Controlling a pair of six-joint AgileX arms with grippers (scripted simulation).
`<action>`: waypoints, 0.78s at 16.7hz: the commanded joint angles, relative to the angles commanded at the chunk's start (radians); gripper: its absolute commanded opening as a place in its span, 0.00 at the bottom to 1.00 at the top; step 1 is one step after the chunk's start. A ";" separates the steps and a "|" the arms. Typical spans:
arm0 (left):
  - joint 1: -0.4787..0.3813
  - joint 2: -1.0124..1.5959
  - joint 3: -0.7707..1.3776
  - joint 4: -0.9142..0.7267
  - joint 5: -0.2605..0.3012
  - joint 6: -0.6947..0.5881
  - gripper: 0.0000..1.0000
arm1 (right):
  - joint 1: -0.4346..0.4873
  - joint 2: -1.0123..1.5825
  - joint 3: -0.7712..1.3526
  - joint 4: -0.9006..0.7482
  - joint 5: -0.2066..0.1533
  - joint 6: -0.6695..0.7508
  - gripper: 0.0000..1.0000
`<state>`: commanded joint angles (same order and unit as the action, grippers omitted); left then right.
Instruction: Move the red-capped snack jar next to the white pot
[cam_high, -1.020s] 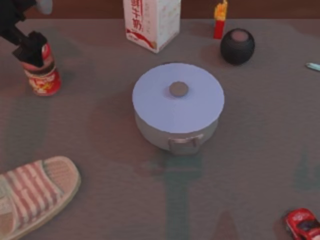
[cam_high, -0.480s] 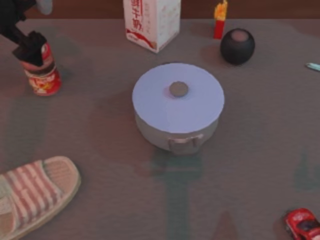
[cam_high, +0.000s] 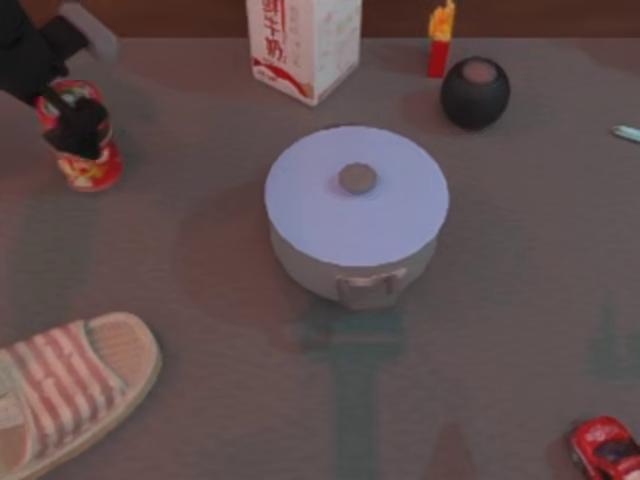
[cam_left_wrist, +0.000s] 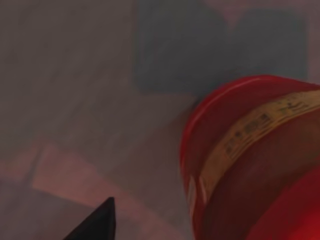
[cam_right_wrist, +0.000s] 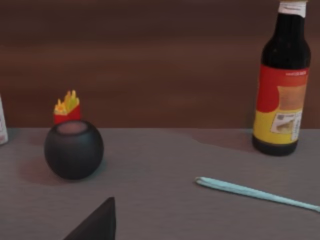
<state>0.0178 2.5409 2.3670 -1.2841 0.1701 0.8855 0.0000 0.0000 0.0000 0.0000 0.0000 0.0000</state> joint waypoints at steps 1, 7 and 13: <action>-0.001 -0.001 -0.014 0.014 0.000 -0.001 1.00 | 0.000 0.000 0.000 0.000 0.000 0.000 1.00; -0.001 -0.001 -0.017 0.017 0.000 -0.001 0.85 | 0.000 0.000 0.000 0.000 0.000 0.000 1.00; -0.001 -0.001 -0.017 0.017 0.000 -0.001 0.40 | 0.000 0.000 0.000 0.000 0.000 0.000 1.00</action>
<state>0.0168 2.5402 2.3496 -1.2670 0.1700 0.8846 0.0000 0.0000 0.0000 0.0000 0.0000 0.0000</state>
